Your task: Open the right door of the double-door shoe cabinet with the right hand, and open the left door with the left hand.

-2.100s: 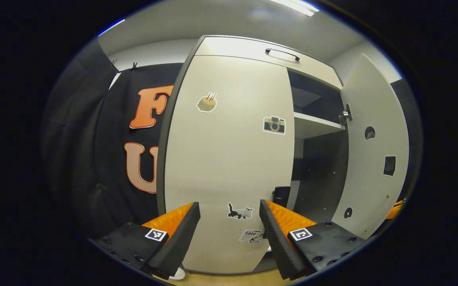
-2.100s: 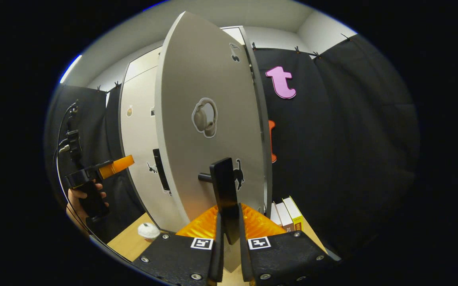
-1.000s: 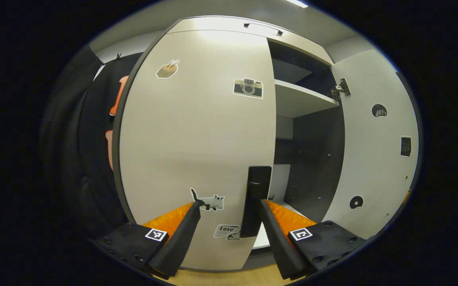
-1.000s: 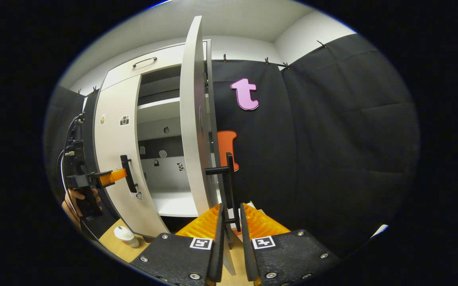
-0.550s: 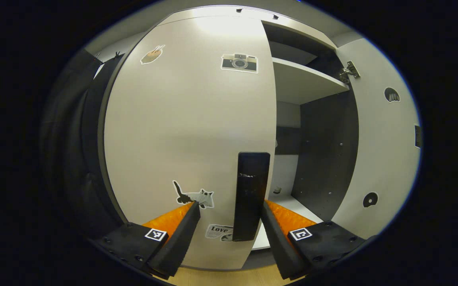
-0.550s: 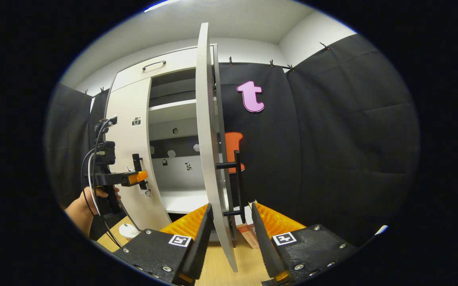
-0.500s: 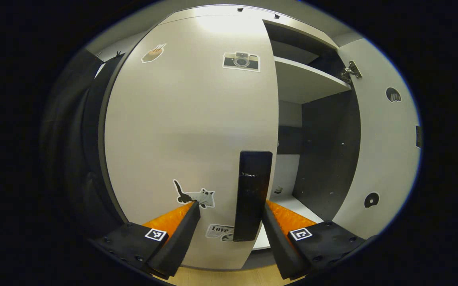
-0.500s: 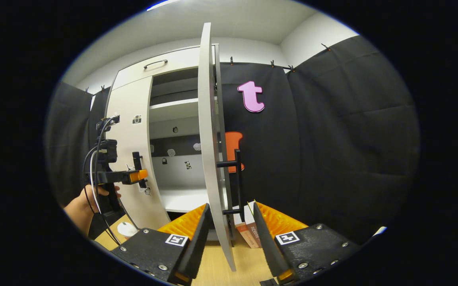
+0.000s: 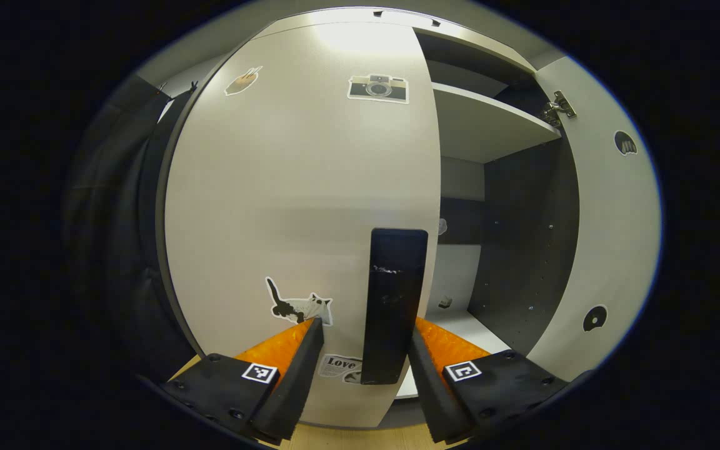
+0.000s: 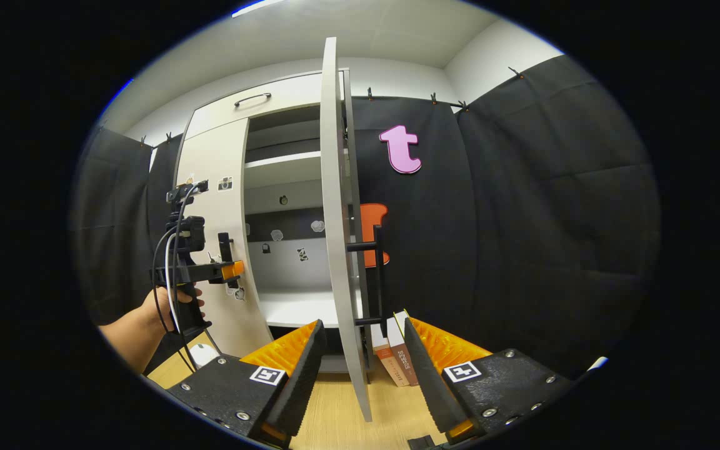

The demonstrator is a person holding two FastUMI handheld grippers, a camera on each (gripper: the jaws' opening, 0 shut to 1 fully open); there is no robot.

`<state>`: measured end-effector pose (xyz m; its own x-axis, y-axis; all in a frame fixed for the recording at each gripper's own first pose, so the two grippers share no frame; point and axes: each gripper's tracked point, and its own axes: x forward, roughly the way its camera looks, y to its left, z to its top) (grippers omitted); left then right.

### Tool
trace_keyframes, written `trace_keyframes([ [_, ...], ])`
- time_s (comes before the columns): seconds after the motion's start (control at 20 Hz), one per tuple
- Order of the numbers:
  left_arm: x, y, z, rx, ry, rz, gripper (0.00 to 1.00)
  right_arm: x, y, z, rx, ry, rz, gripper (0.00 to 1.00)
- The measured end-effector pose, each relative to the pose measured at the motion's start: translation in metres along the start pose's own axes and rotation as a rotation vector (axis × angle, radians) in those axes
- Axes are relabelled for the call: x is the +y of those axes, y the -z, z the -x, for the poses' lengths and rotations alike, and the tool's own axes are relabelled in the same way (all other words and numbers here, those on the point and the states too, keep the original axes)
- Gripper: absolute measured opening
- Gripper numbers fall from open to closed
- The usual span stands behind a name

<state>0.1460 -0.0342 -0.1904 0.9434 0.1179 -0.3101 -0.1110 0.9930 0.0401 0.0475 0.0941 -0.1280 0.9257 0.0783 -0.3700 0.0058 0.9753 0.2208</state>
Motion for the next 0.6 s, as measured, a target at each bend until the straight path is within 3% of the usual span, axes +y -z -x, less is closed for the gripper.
trace_keyframes([
  [0.05,-0.001,0.001,0.0,0.0,0.002,0.001,0.73,0.001,0.0,0.001,0.001,-0.007,-0.004,0.77],
  [0.15,-0.008,0.001,0.001,0.0,0.038,0.014,0.63,0.001,-0.001,0.005,-0.005,-0.017,0.0,0.77],
  [0.2,-0.013,0.002,0.001,0.005,0.059,0.024,0.63,0.003,-0.002,0.006,-0.007,-0.025,0.002,0.77],
  [0.25,-0.013,0.003,0.001,0.008,0.062,0.018,0.41,0.004,-0.002,0.008,-0.008,-0.03,0.004,0.77],
  [0.6,-0.012,0.004,0.005,0.023,0.059,0.019,0.3,0.006,-0.005,0.017,-0.017,-0.066,-0.034,0.77],
])
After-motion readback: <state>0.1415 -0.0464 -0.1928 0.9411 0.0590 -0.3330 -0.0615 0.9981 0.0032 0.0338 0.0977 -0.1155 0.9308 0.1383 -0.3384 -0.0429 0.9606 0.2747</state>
